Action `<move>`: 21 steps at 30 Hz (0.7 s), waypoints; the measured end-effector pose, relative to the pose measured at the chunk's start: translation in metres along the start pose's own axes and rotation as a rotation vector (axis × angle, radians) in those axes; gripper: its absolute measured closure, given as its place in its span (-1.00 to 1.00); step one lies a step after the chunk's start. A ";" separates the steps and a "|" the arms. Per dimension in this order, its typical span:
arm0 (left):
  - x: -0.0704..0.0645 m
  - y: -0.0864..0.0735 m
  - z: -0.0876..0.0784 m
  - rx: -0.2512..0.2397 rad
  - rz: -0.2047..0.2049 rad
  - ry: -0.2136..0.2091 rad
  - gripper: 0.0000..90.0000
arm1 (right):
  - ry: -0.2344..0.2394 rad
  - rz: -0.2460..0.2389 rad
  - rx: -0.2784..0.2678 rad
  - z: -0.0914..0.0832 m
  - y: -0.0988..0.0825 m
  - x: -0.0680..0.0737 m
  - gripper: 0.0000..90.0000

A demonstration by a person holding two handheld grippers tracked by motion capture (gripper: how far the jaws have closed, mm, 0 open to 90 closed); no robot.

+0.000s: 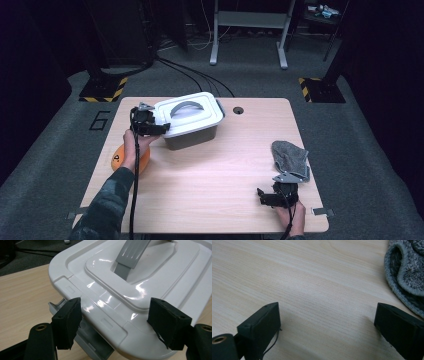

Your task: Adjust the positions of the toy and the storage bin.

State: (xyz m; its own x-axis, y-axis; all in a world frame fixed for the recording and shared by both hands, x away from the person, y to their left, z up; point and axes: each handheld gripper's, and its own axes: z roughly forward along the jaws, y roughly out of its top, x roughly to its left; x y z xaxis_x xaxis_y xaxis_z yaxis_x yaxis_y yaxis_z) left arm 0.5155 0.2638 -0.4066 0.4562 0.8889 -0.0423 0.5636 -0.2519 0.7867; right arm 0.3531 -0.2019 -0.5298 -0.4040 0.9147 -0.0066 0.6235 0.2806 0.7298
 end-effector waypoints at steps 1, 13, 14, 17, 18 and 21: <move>0.000 0.000 0.000 0.001 0.002 0.000 -0.39 | 0.000 0.000 0.000 0.000 0.000 0.000 -0.87; -0.001 0.002 0.003 0.009 0.034 -0.047 -0.36 | 0.000 0.000 -0.001 0.000 0.000 0.000 -0.87; -0.001 0.002 0.003 0.009 0.040 -0.050 -0.37 | 0.000 0.000 0.000 0.000 0.000 0.000 -0.87; -0.001 0.002 0.004 0.002 0.026 -0.055 -0.36 | 0.000 0.000 0.000 0.000 0.000 0.000 -0.87; 0.000 0.003 0.004 0.012 0.024 -0.056 -0.37 | 0.000 0.000 0.000 0.000 0.000 0.000 -0.87; 0.001 0.006 0.006 0.022 0.019 -0.054 -0.37 | 0.000 0.000 0.000 0.000 0.000 0.000 -0.87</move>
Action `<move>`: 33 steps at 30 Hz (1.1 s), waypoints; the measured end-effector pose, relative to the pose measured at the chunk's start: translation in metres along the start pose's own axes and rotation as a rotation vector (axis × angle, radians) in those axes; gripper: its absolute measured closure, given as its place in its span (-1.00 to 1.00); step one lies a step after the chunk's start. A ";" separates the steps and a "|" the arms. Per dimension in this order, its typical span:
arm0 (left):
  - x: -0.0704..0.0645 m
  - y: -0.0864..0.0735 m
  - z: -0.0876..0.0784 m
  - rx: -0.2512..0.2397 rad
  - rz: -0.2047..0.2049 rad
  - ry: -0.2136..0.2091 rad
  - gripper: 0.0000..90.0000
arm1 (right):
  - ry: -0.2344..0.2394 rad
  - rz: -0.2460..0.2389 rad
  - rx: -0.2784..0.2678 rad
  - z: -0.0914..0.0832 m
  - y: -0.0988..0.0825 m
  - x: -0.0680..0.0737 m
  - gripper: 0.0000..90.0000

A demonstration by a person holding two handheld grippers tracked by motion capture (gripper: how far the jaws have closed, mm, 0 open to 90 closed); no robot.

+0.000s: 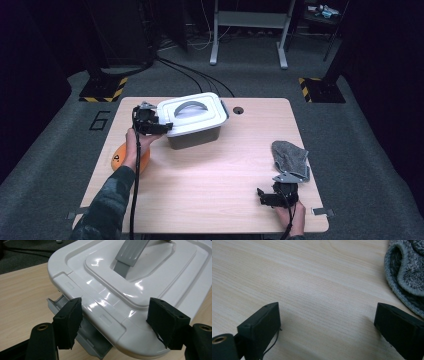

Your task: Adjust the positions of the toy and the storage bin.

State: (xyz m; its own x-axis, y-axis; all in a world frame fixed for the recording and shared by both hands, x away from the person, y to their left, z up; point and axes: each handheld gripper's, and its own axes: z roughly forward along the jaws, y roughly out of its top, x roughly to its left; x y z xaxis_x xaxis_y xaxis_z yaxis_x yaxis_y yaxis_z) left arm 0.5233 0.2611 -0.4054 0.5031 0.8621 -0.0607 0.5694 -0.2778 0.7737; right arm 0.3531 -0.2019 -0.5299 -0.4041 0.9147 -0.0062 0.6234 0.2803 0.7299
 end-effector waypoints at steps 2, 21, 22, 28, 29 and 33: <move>-0.002 0.003 0.001 0.009 0.016 0.016 -0.39 | 0.000 0.000 0.000 0.000 0.000 0.000 -0.87; -0.032 0.048 0.034 -0.020 0.046 0.112 -0.11 | 0.003 -0.002 -0.001 0.000 0.000 0.000 -0.86; -0.033 0.049 0.036 -0.012 0.048 0.115 -0.06 | 0.002 -0.002 -0.001 0.000 0.000 0.000 -0.86; -0.036 0.048 0.045 0.003 0.063 0.144 0.23 | 0.002 -0.002 -0.001 0.000 0.000 0.000 -0.86; -0.035 0.046 0.045 -0.011 0.053 0.148 0.30 | 0.002 -0.002 -0.001 0.000 0.000 0.000 -0.86; -0.034 0.042 0.045 -0.039 0.059 0.141 0.42 | 0.002 -0.002 -0.001 0.000 0.000 0.000 -0.86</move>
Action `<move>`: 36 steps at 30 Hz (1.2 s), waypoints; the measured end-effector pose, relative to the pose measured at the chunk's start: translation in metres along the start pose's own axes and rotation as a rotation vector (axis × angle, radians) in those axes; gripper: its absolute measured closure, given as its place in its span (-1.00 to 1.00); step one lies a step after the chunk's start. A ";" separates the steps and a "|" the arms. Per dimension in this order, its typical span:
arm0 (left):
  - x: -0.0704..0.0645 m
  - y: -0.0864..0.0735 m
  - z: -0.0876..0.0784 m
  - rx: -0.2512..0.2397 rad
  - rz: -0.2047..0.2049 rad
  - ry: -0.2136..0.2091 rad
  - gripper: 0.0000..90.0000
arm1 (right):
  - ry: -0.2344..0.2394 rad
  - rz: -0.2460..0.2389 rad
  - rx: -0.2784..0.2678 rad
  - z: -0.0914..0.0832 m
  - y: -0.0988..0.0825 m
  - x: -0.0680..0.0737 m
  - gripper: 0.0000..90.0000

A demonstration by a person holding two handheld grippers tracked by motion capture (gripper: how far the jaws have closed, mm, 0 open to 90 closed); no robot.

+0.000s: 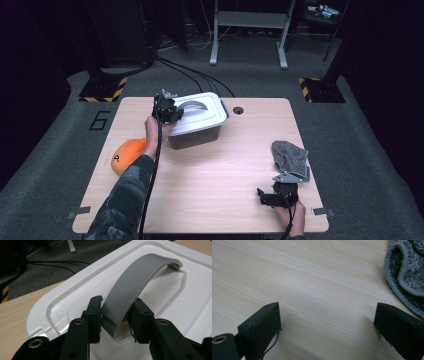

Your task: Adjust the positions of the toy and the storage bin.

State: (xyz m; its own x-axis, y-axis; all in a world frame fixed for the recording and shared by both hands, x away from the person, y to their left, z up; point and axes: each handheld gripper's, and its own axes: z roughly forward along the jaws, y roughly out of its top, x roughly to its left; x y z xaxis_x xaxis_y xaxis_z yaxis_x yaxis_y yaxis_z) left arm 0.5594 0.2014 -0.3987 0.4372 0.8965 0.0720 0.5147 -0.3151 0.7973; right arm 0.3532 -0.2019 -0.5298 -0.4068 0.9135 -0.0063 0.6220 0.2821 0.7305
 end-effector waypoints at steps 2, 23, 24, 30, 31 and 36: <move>-0.001 -0.001 0.000 -0.005 0.006 -0.002 0.44 | 0.000 0.000 0.000 0.000 0.000 0.000 -0.86; -0.006 -0.013 -0.014 -0.035 0.095 -0.143 0.48 | -0.001 0.001 0.001 0.000 0.000 0.000 -0.86; -0.006 -0.014 -0.016 -0.032 0.107 -0.154 0.48 | -0.001 0.001 0.000 0.000 0.000 0.000 -0.86; -0.010 -0.019 -0.022 -0.033 0.129 -0.191 0.48 | -0.001 0.001 0.001 0.000 0.000 0.000 -0.86; -0.010 -0.020 -0.022 -0.044 0.127 -0.198 0.48 | -0.003 0.002 -0.001 0.000 0.000 0.000 -0.86; -0.014 -0.023 -0.026 -0.049 0.140 -0.225 0.48 | -0.001 0.002 0.000 0.000 0.000 0.000 -0.86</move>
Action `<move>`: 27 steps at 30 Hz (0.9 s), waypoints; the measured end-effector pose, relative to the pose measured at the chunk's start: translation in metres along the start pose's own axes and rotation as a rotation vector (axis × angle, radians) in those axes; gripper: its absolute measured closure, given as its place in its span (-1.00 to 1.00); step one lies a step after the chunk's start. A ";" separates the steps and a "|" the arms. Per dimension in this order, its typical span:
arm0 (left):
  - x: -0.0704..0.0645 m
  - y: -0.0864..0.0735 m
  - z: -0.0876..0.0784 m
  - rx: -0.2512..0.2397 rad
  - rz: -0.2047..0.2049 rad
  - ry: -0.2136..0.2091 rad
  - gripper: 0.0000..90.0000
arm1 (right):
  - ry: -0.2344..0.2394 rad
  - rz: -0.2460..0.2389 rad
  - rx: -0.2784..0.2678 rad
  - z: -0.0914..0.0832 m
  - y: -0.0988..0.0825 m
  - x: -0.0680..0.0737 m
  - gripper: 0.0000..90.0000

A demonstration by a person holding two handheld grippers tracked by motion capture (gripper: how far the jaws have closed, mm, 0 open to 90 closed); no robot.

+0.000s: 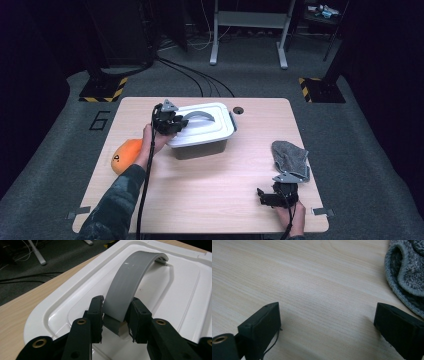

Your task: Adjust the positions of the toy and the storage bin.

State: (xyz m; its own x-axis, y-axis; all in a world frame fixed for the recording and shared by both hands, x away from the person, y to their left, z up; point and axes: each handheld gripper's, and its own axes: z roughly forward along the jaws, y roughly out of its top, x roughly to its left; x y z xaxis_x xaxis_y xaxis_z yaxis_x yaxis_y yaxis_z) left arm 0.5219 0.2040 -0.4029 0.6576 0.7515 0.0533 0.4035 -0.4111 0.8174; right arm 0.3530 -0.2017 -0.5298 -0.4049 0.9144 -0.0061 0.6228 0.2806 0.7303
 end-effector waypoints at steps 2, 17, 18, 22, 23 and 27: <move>-0.003 -0.001 -0.001 -0.002 0.006 -0.014 0.48 | 0.000 0.000 -0.001 0.000 0.000 0.000 -0.86; -0.020 -0.005 -0.009 -0.006 0.056 -0.095 0.48 | 0.000 0.000 0.000 0.000 0.000 0.000 -0.86; -0.021 -0.006 -0.009 -0.006 0.056 -0.102 0.48 | 0.000 0.000 0.001 0.000 0.000 0.000 -0.86; -0.024 -0.005 -0.011 0.005 0.082 -0.124 0.48 | 0.000 -0.001 0.000 0.000 0.000 0.000 -0.86; -0.025 -0.006 -0.011 0.001 0.085 -0.123 0.48 | 0.000 0.000 0.000 0.000 0.000 0.000 -0.86; -0.026 -0.006 -0.011 0.003 0.068 -0.122 0.47 | 0.000 0.000 0.001 0.000 0.000 0.000 -0.86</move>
State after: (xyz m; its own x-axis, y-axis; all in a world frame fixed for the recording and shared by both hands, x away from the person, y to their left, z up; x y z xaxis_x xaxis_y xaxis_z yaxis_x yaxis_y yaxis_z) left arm 0.4951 0.1926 -0.4024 0.7560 0.6535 0.0382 0.3572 -0.4608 0.8125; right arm 0.3530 -0.2017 -0.5298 -0.4048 0.9144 -0.0059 0.6233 0.2806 0.7299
